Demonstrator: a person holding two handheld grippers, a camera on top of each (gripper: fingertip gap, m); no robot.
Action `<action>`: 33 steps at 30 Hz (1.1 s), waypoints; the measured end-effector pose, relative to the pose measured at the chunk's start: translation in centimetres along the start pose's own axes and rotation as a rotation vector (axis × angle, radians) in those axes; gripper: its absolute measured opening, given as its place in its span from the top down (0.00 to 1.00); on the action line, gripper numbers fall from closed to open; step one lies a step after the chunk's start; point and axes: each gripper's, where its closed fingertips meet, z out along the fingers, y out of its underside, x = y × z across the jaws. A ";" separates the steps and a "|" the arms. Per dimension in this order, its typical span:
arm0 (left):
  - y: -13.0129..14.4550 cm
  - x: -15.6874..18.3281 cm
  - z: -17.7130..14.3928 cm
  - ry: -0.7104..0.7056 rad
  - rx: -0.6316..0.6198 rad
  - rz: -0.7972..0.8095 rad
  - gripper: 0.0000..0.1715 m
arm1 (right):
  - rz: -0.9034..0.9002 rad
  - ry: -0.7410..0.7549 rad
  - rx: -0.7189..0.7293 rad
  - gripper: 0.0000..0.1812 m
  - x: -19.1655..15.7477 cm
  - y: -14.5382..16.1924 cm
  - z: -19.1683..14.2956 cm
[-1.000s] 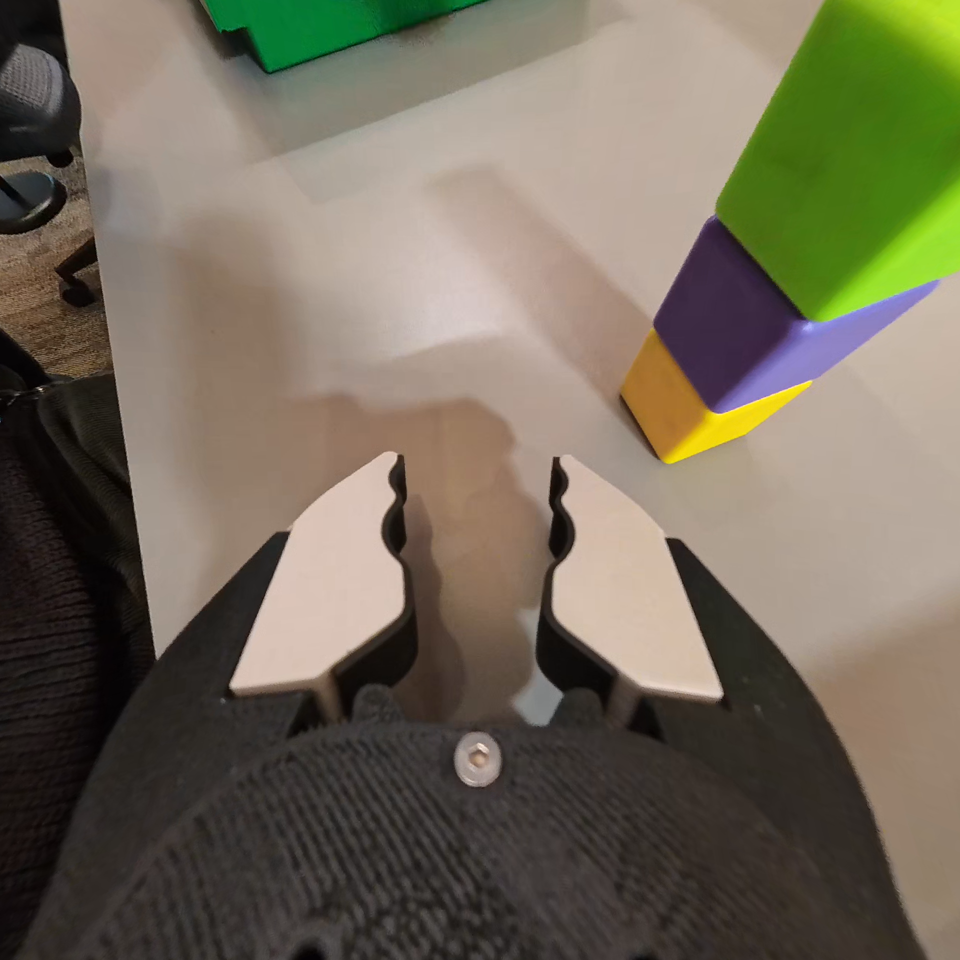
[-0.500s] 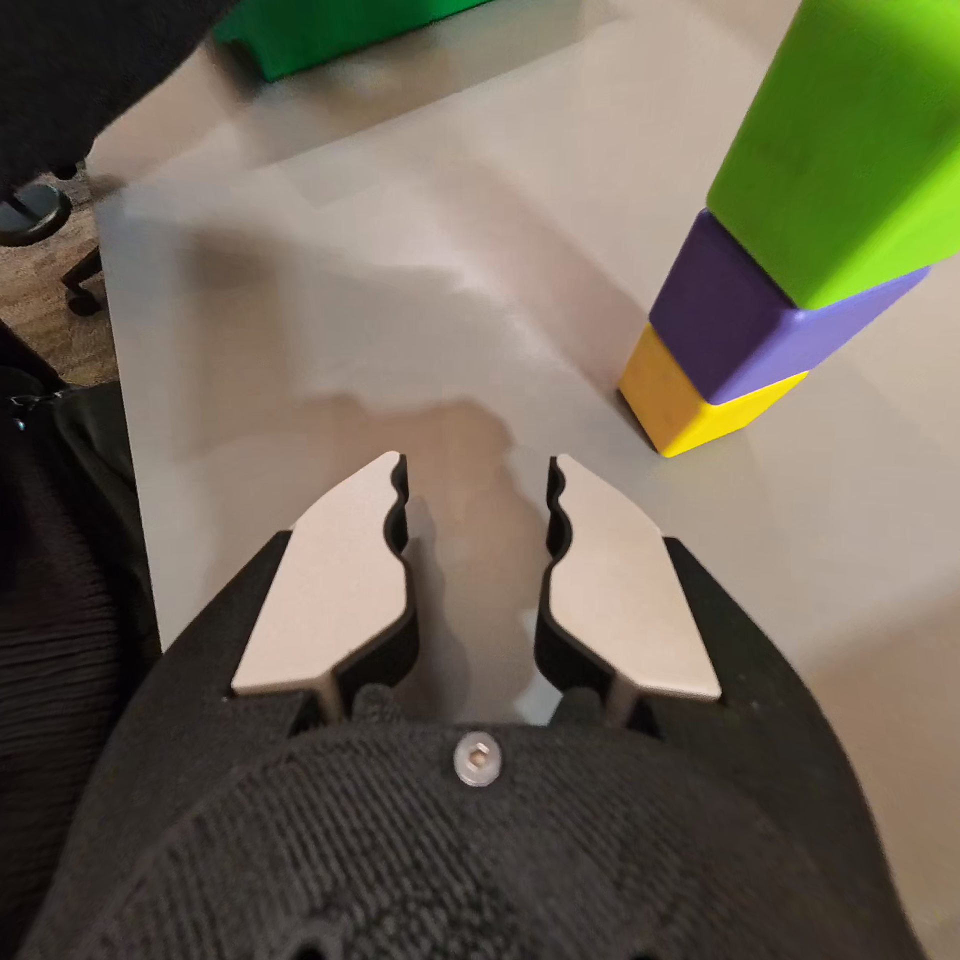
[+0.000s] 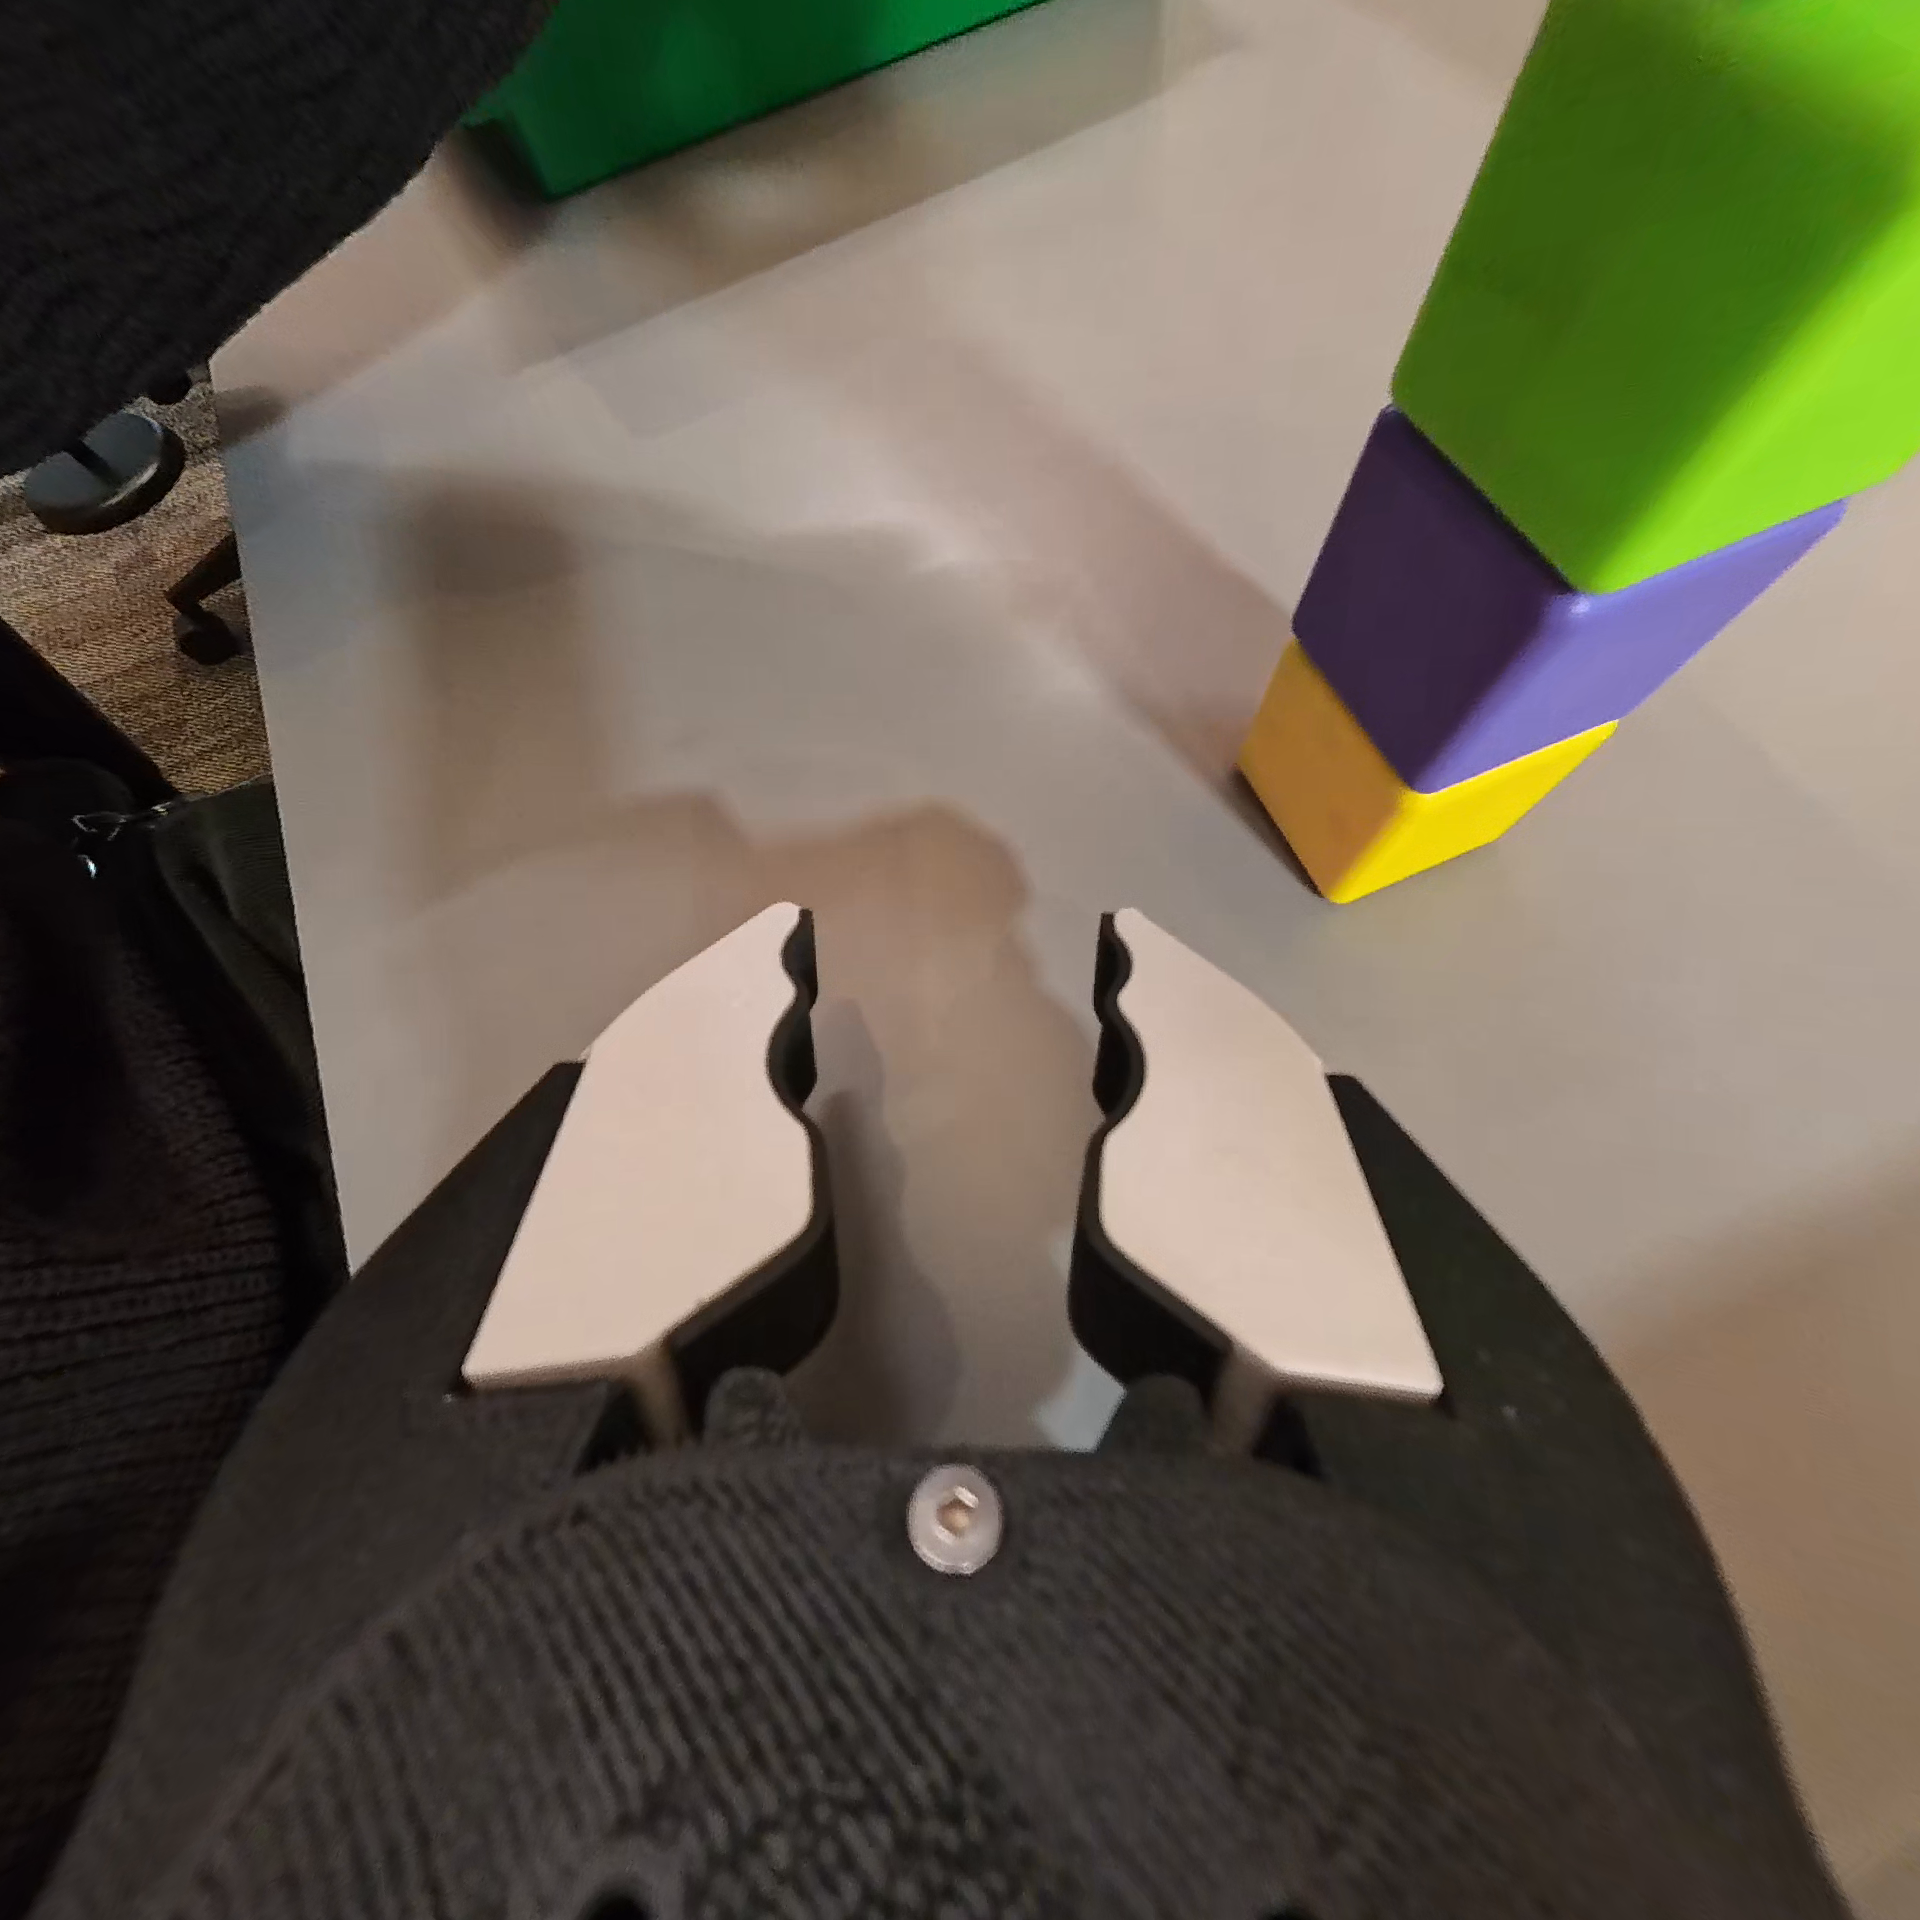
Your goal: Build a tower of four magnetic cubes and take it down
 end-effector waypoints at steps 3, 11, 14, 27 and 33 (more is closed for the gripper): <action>0.2 0.2 0.2 0.022 0.014 -0.013 0.70 | 0.003 0.000 0.001 0.71 0.0 0.0 0.0; 1.5 0.1 0.7 0.038 0.034 -0.027 0.71 | 0.005 -0.001 0.003 0.71 0.0 0.0 -0.1; 1.4 -0.1 0.7 0.019 0.058 -0.033 0.71 | 0.006 -0.002 0.003 0.71 0.0 0.0 -0.1; 2.6 0.3 1.1 -0.044 -0.022 -0.056 0.53 | 0.002 -0.003 0.002 0.71 0.0 0.0 -0.1; 0.5 0.4 -0.5 -0.178 -0.010 -0.040 0.54 | -0.019 0.010 -0.013 0.71 -0.1 0.1 0.1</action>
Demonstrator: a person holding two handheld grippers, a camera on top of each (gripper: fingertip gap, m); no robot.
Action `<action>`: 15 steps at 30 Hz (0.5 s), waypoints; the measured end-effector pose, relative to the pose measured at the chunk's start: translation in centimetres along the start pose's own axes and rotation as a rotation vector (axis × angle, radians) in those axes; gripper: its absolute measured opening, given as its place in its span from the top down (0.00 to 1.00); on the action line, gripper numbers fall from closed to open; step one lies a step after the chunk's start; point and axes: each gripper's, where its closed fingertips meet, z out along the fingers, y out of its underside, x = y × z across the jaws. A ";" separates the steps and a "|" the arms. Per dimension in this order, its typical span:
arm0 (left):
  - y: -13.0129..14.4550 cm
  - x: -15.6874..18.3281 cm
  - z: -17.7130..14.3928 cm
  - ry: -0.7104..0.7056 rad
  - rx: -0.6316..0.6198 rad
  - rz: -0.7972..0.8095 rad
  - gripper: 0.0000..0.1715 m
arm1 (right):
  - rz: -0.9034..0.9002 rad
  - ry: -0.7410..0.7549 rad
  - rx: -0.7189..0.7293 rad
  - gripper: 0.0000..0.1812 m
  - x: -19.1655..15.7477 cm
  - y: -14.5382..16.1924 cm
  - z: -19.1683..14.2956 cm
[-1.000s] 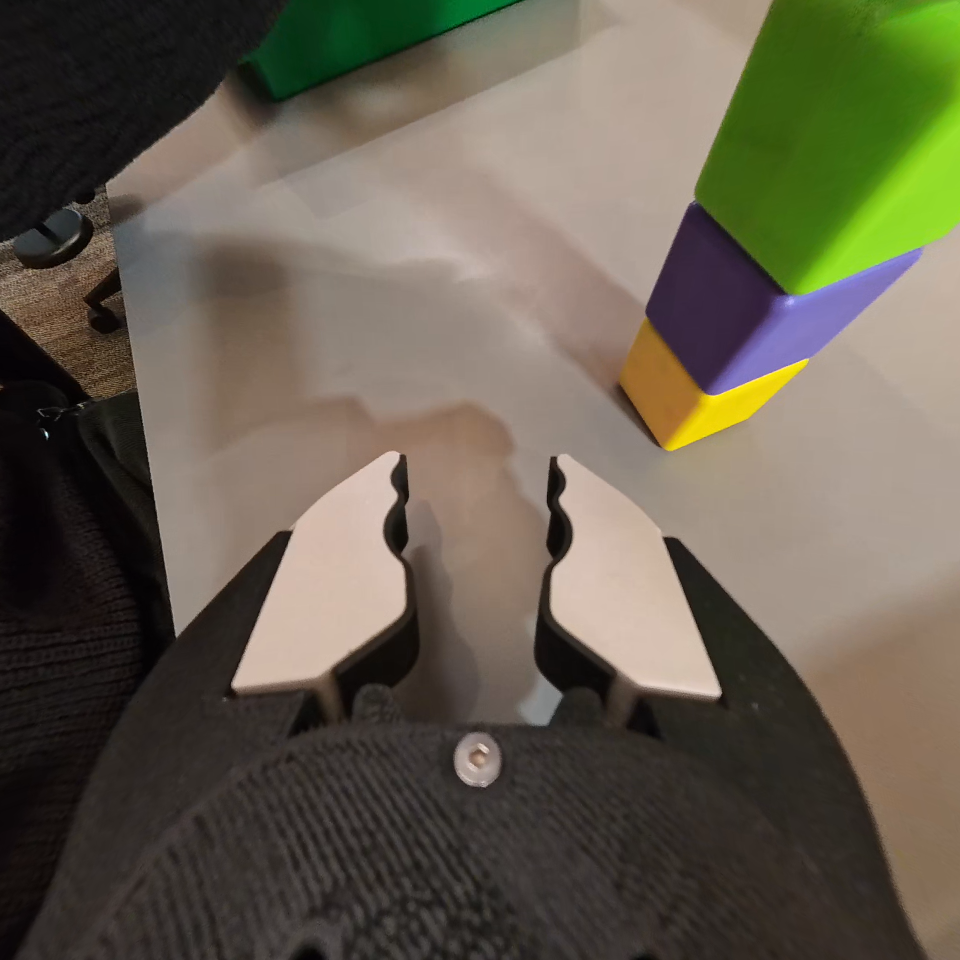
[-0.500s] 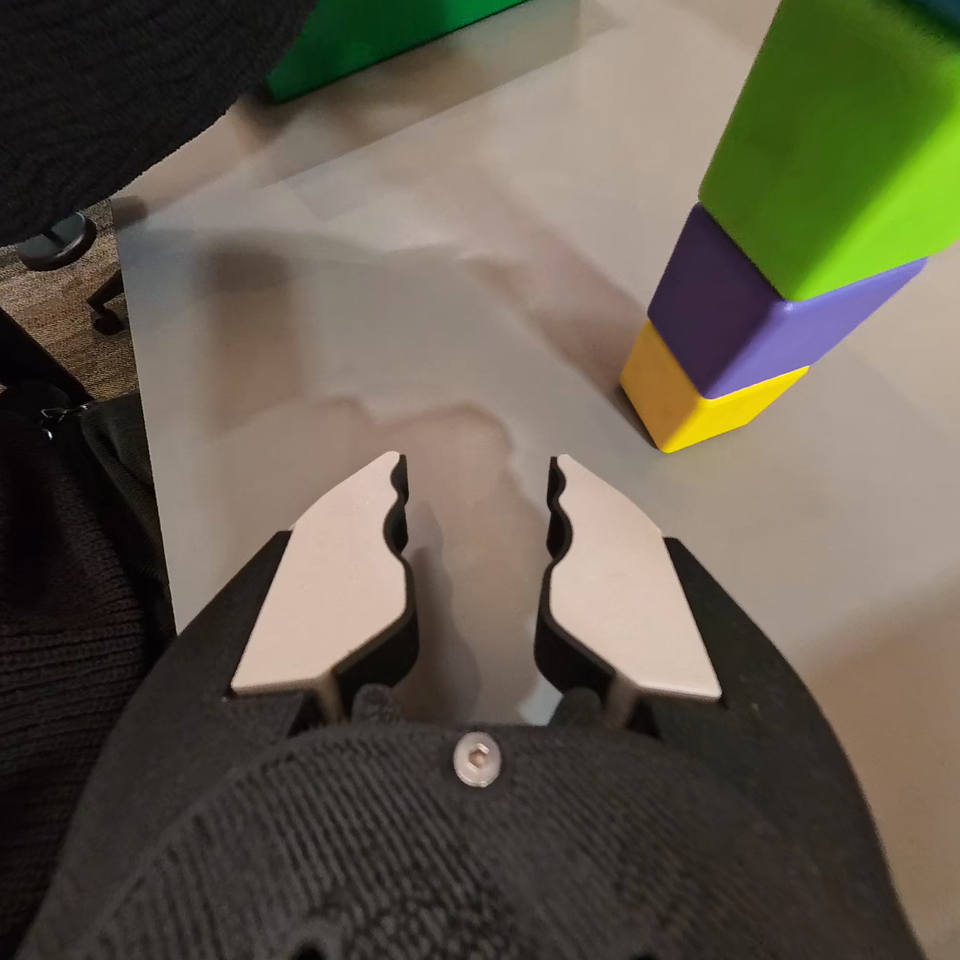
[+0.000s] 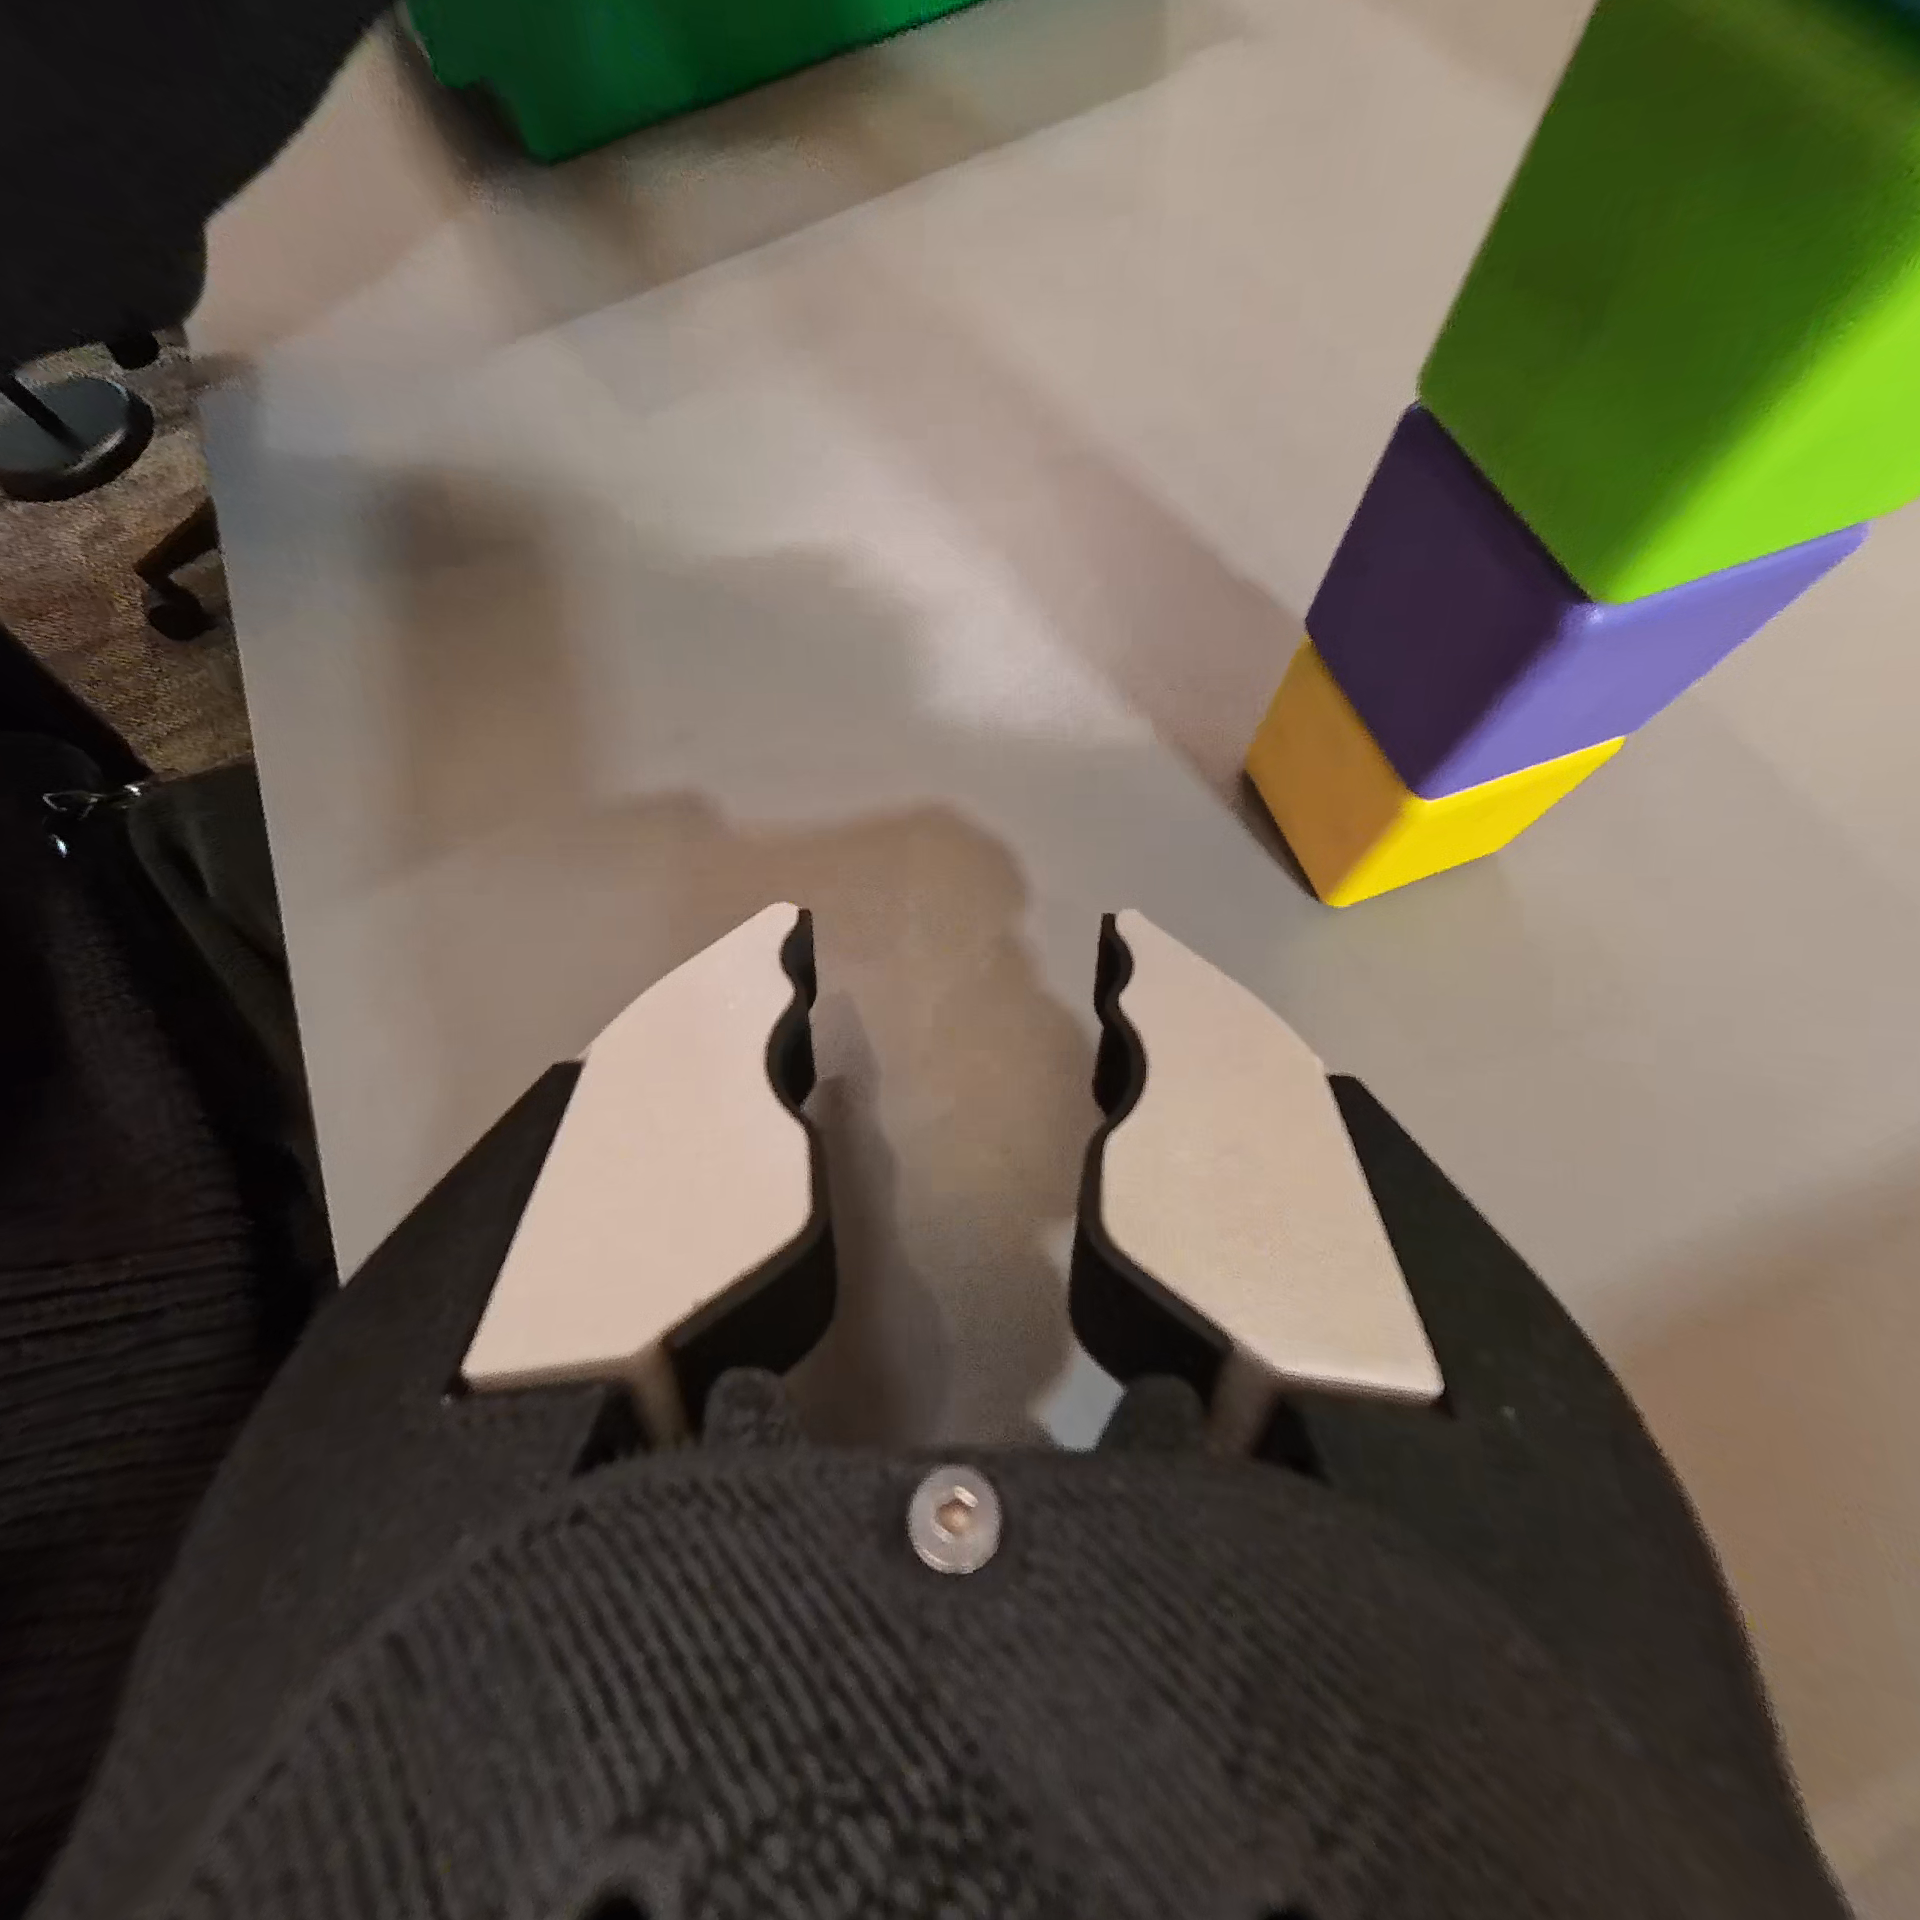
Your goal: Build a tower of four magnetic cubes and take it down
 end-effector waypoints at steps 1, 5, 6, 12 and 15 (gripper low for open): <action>-1.0 -0.1 -0.4 -0.051 0.019 0.027 0.54 | -0.009 0.005 -0.005 0.71 0.0 0.0 0.1; -6.8 0.4 -2.8 -0.231 0.220 0.088 0.53 | -0.046 0.028 -0.016 0.71 -0.2 0.2 0.1; -7.9 0.5 -3.2 -0.269 0.264 0.083 0.53 | -0.047 0.035 -0.015 0.71 -0.2 0.2 0.1; -6.6 -0.4 -2.9 -0.472 0.192 0.017 0.49 | -0.017 0.049 0.009 0.70 0.2 0.1 -0.5; -5.1 -0.5 -4.6 -0.562 0.206 -0.024 0.42 | -0.021 0.058 0.007 0.69 0.3 0.2 -0.5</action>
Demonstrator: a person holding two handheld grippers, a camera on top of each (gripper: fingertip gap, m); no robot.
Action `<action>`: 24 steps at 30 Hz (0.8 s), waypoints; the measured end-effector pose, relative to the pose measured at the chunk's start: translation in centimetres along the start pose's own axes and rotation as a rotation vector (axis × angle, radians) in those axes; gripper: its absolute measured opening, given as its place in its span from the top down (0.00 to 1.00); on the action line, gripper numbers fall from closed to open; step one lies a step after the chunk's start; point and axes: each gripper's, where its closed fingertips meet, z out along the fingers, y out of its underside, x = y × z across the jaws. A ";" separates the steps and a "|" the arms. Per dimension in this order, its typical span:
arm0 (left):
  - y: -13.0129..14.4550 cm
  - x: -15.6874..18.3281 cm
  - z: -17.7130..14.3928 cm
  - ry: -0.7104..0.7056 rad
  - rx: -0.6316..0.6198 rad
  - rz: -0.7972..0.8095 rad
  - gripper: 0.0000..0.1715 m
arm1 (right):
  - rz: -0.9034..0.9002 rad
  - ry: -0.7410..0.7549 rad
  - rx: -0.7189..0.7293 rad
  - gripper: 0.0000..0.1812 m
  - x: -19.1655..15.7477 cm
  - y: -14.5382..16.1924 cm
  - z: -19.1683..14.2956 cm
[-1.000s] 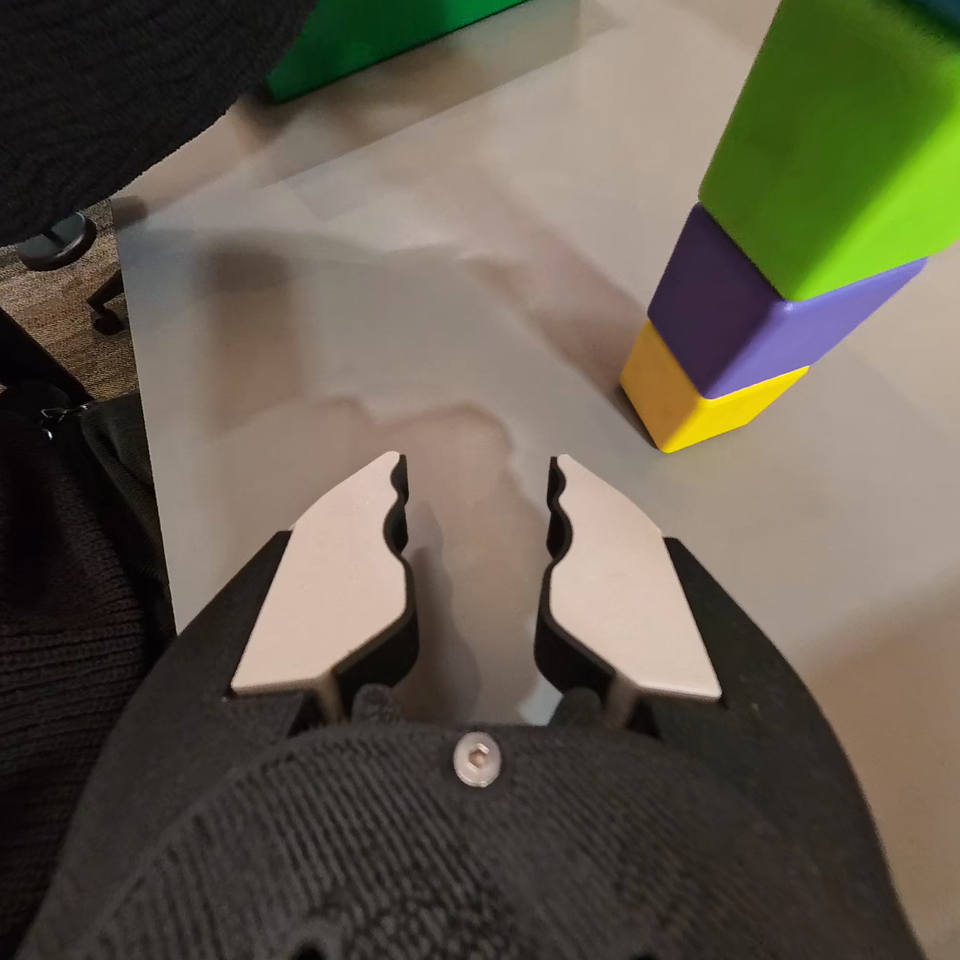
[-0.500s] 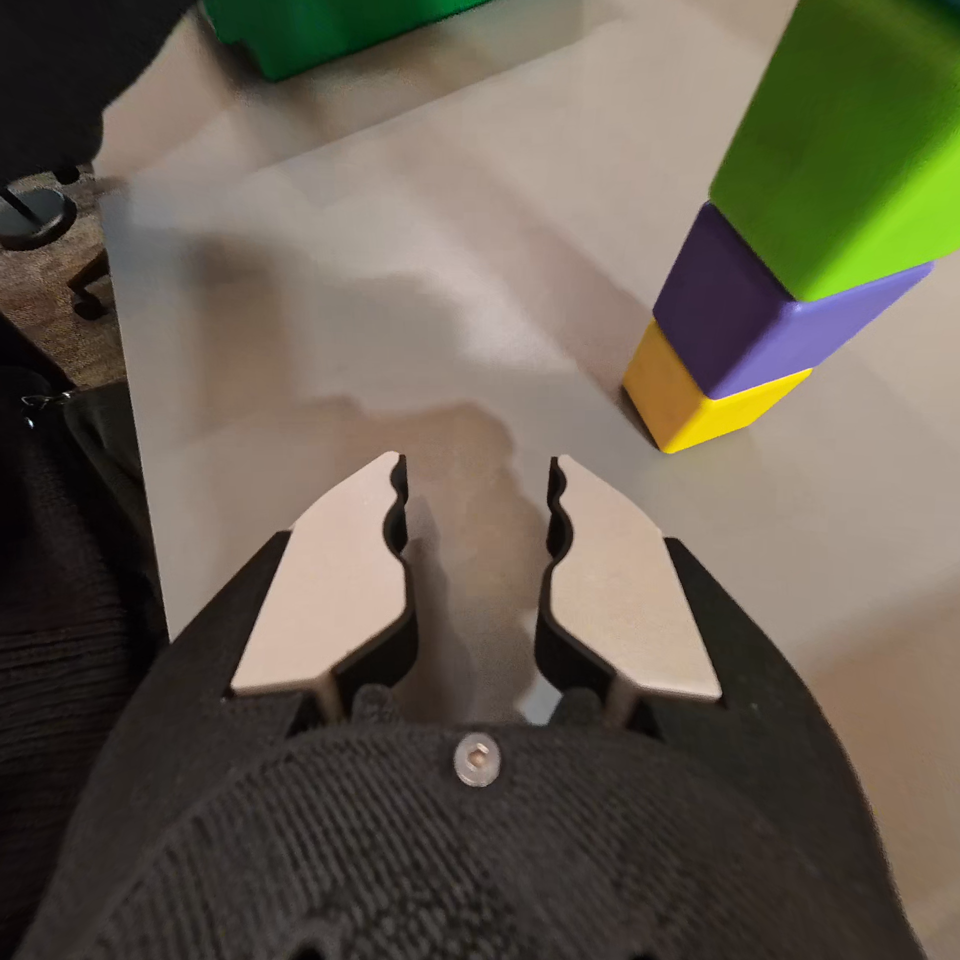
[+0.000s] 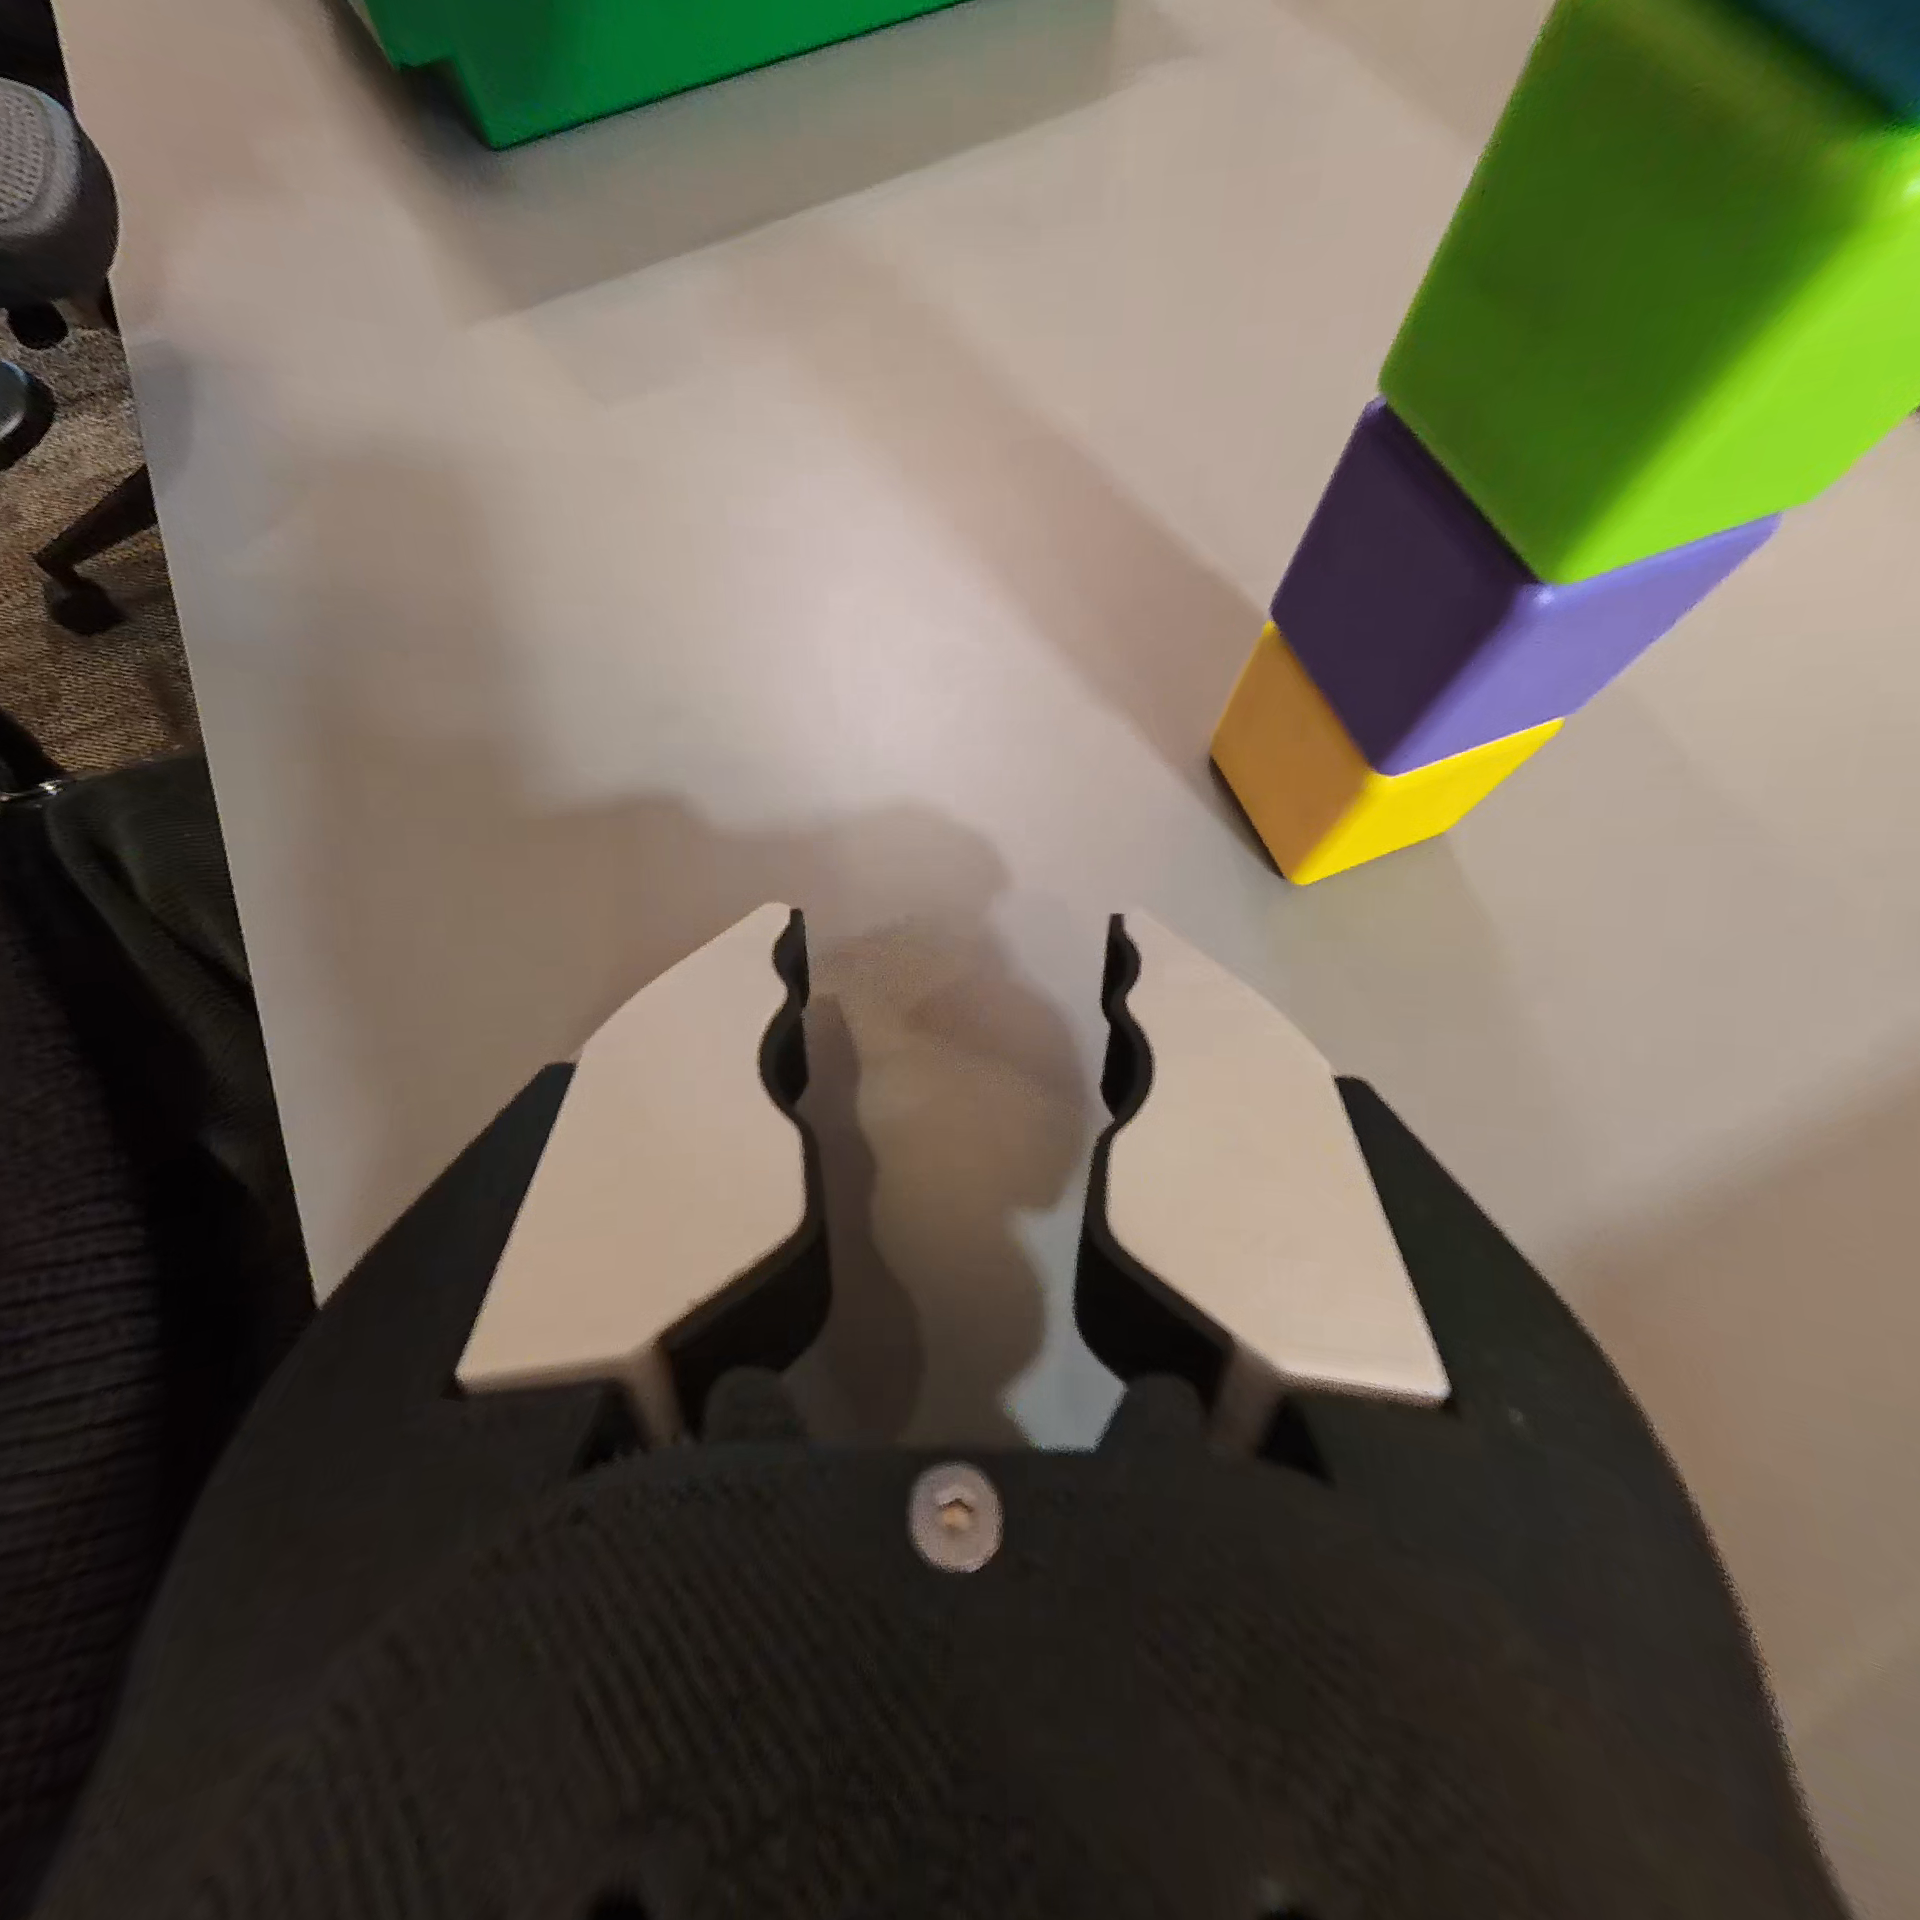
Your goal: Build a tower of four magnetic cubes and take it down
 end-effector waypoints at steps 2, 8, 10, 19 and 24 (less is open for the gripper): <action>0.3 -0.7 -1.5 -0.033 0.063 -0.056 0.40 | -0.015 0.012 -0.002 0.69 0.1 0.0 0.0; 5.2 -0.6 -4.3 -0.054 0.245 -0.090 0.38 | -0.027 0.089 0.059 0.69 1.5 -1.0 -1.0; 7.8 -0.3 -3.9 -0.048 0.238 -0.165 0.38 | 0.001 0.110 0.102 0.70 2.2 -1.6 -1.7; 12.8 2.0 -2.4 0.120 0.095 -0.270 0.46 | 0.159 0.281 0.464 0.81 7.7 -5.9 -6.9; 13.8 1.3 -3.0 0.092 0.068 -0.315 0.47 | 0.285 0.241 0.534 0.77 9.0 -6.3 -7.0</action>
